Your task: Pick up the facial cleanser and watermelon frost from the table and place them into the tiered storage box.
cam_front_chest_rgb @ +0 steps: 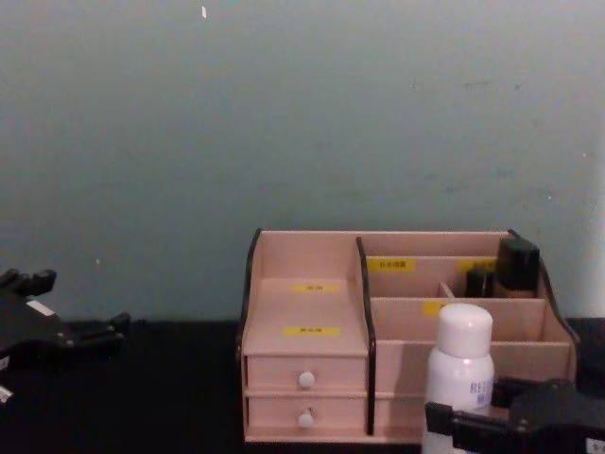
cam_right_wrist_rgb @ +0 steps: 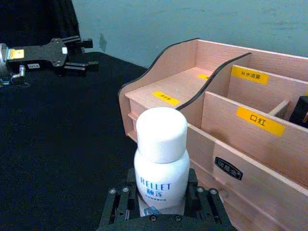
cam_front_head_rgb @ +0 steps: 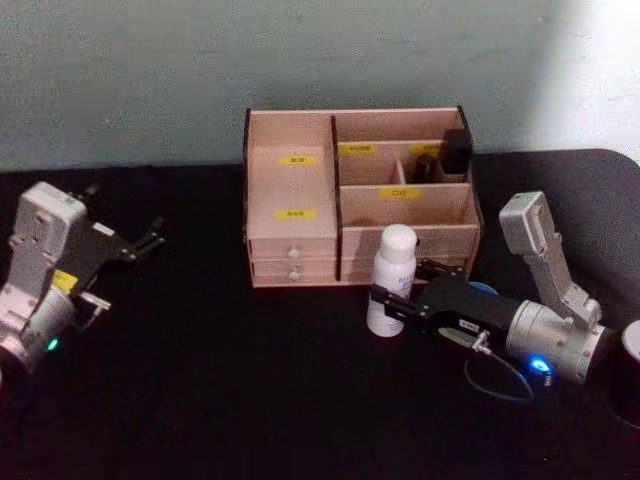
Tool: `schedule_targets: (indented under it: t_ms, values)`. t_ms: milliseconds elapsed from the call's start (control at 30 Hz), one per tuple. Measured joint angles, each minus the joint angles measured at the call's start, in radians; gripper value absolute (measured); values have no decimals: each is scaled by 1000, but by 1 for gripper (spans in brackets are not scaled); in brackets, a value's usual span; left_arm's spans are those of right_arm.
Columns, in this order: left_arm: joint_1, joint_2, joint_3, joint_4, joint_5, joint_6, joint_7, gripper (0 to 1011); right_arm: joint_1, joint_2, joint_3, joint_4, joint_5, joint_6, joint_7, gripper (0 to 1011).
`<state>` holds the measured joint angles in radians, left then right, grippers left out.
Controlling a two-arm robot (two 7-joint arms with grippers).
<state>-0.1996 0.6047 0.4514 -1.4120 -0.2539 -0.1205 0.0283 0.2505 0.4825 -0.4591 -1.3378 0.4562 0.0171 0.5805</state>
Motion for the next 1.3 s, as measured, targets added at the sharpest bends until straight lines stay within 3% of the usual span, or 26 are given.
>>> schedule_targets:
  t_ms: [567,867,1067,1300]
  values:
    - [0,0,0,0,0,0,0,1001,-7,21,0,-31,-6,-28,22,589]
    - [0,0,0,0,0,0,0,1001,-20,51,30,-103,36,-39,43,589]
    - [0,0,0,0,0,0,0,1001,5,47,50,-119,64,-23,21,589]
    - [0,0,0,0,0,0,0,1001,65,15,65,-86,56,-24,-35,589]
